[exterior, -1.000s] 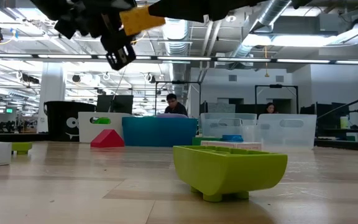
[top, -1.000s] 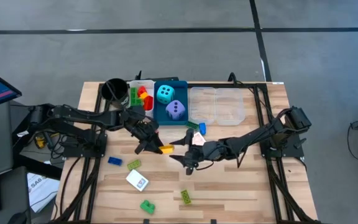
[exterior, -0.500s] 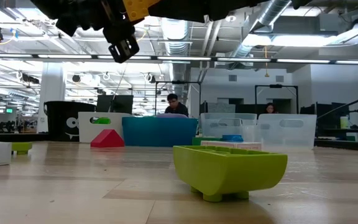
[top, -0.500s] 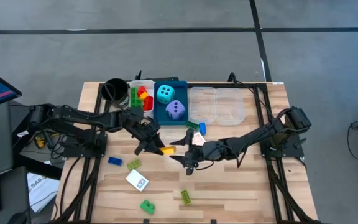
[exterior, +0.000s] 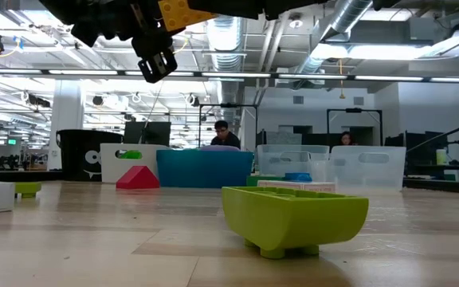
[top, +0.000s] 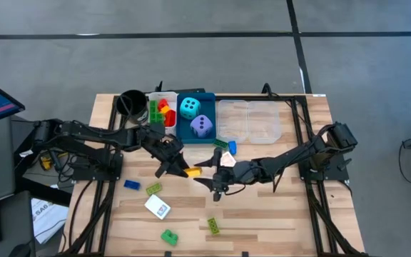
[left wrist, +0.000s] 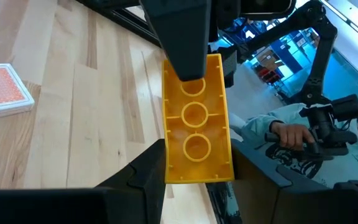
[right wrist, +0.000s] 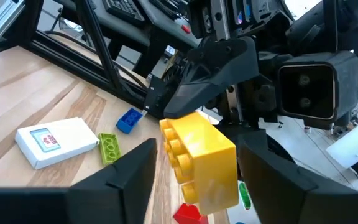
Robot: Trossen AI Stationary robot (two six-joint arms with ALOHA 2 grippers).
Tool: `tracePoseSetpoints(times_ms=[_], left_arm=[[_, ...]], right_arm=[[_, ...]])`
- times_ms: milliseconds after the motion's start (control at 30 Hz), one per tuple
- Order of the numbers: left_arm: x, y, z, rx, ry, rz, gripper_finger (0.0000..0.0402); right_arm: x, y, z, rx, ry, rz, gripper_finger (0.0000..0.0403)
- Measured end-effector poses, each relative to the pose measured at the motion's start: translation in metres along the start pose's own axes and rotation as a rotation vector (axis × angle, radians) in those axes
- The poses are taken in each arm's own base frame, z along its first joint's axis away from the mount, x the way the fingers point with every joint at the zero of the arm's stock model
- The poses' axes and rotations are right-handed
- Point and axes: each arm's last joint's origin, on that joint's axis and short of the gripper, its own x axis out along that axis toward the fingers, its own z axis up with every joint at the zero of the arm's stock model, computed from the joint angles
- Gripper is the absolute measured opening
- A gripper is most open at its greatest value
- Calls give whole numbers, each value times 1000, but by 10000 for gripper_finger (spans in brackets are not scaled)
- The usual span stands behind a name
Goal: Pick & Place Toys
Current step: Put the small yellow game piece into the left transparent bin
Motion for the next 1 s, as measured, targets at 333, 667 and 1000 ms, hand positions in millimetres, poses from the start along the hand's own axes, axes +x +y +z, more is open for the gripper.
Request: tracePoseSetpoints(times_ms=[333,667,1000], left_arm=[[0,-1,1,-9,-9,-12,143],[-2,-1,11,7,-125,22,226],[-27,-5,22,73,-178,21,292]], right_arm=[[0,2,-1,-14,3,16,93],[1,-1,0,18,2,-9,98],[0,-1,-6,-13,89,-66,97]])
